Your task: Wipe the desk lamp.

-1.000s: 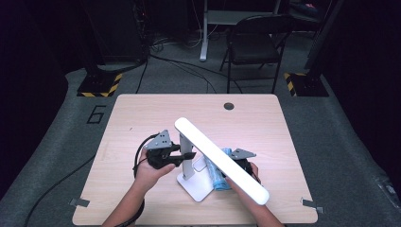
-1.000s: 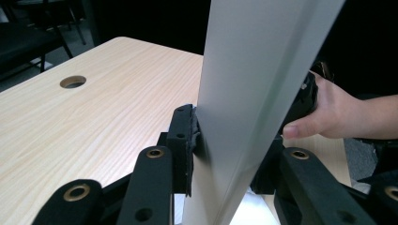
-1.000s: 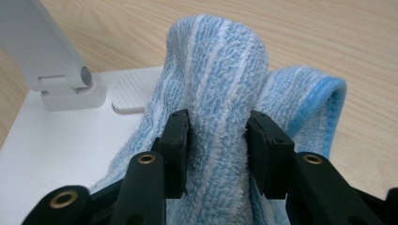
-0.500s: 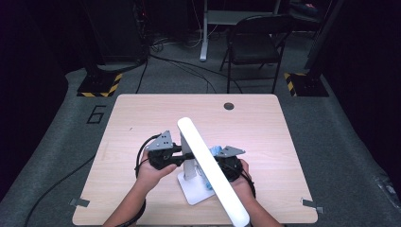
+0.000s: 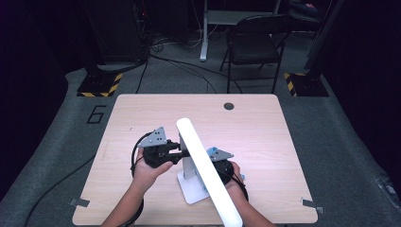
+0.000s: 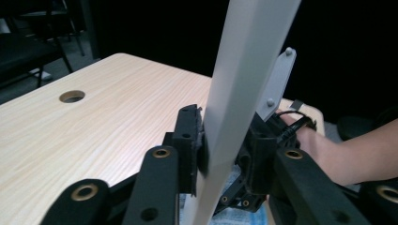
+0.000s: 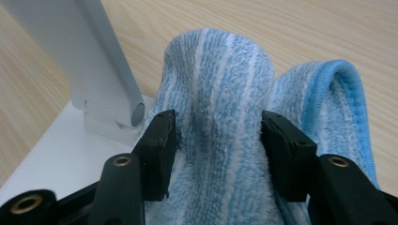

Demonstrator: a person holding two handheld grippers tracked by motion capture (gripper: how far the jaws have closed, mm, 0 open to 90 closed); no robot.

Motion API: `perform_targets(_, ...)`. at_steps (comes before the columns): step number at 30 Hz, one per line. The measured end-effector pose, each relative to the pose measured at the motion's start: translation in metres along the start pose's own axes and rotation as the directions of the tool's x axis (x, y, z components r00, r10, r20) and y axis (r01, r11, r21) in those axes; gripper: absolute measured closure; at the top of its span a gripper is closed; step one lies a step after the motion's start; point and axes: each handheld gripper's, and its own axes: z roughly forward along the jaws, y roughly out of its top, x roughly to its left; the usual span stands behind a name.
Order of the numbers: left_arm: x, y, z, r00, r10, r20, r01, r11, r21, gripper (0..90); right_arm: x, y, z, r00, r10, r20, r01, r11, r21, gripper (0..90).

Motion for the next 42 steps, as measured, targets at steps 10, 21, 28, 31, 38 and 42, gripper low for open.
perform_targets(10,-0.004,0.000,0.000,0.9994,0.018,-0.030,-0.017,0.9998,0.008,74.2,-0.009,-0.003,0.007,0.9964,-0.084,-0.009,0.084,0.996,-0.019,68.7)
perform_targets(21,-0.005,0.000,0.001,0.9989,0.018,-0.043,-0.018,0.9998,0.004,74.4,-0.043,-0.005,0.002,0.9947,-0.002,0.103,0.001,1.000,0.004,69.0)
perform_targets(28,-0.005,-0.001,0.002,0.9986,0.013,-0.051,-0.013,0.9999,-0.005,74.5,-0.015,-0.006,0.003,0.9992,0.021,0.034,-0.020,0.999,-0.025,69.4)
perform_targets(31,-0.004,-0.001,0.002,0.9989,0.013,-0.045,-0.013,0.9999,0.000,74.4,0.010,-0.005,0.003,0.9991,-0.009,-0.041,0.008,1.000,-0.028,69.0)
perform_targets(38,-0.006,-0.001,0.001,0.9989,0.014,-0.045,-0.015,0.9999,-0.002,74.4,0.001,-0.008,0.002,0.9968,-0.075,-0.029,0.074,0.997,-0.026,71.0)
perform_targets(42,-0.006,-0.001,0.001,0.9990,0.011,-0.044,-0.011,0.9999,-0.004,74.3,-0.012,-0.011,0.001,0.9975,-0.066,0.023,0.067,0.997,-0.040,71.3)
